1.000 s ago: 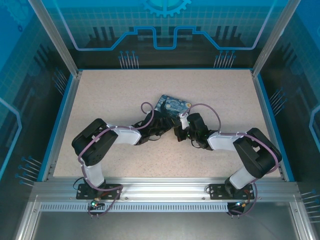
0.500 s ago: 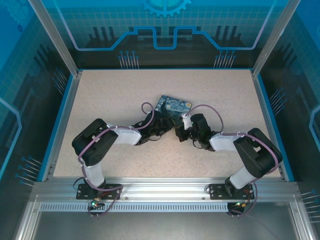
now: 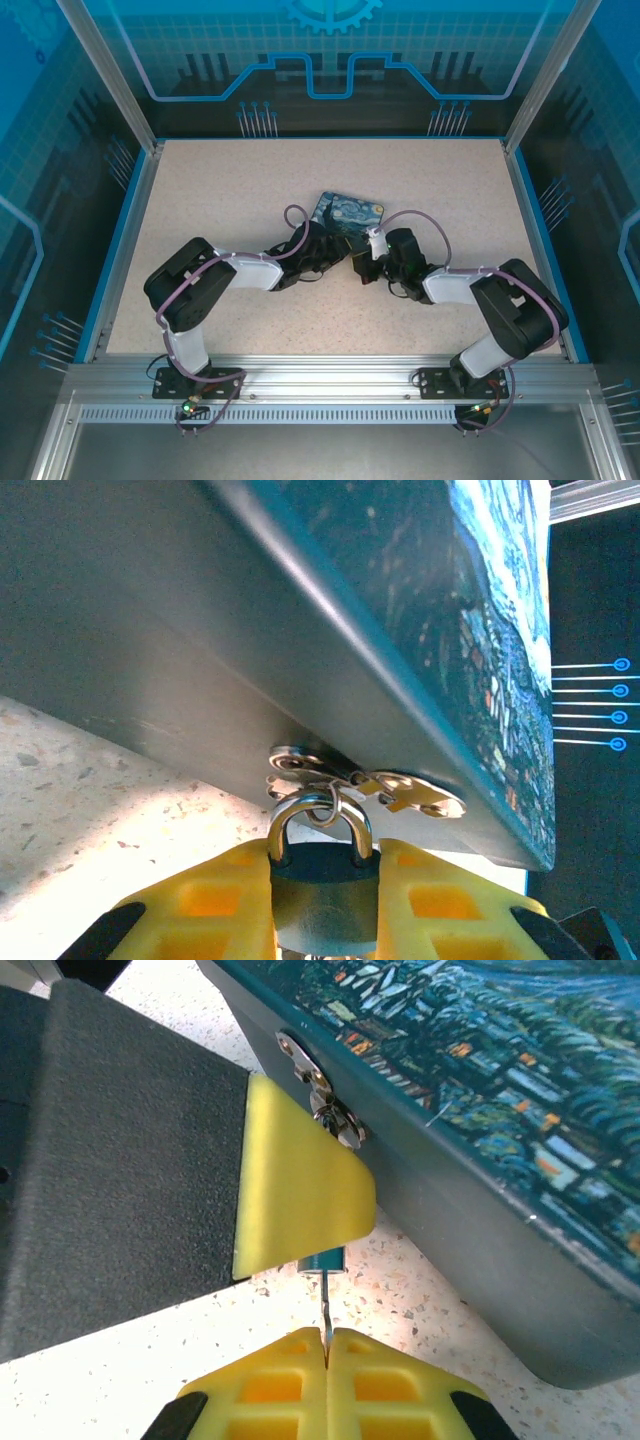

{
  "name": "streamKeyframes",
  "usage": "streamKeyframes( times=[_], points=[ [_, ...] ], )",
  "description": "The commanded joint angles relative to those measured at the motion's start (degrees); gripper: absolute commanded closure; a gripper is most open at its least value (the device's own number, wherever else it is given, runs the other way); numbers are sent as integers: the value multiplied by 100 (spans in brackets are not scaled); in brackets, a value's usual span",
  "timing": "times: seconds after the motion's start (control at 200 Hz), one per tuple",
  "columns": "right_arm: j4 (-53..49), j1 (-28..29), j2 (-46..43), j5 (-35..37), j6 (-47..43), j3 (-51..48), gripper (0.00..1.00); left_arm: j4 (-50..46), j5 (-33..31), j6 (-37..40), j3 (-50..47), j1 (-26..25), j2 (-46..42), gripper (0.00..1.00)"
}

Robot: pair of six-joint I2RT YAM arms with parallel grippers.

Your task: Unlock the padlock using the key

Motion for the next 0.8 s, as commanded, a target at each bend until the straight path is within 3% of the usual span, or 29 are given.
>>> streamKeyframes(
  times=[0.0, 0.795],
  points=[
    [318, -109, -434, -113, -139, 64, 100, -437, -259, 70, 7, 54, 217, 84],
    [459, -157, -106, -508, -100, -104, 97, -524, -307, 44, 185, 74, 289, 86]
  ],
)
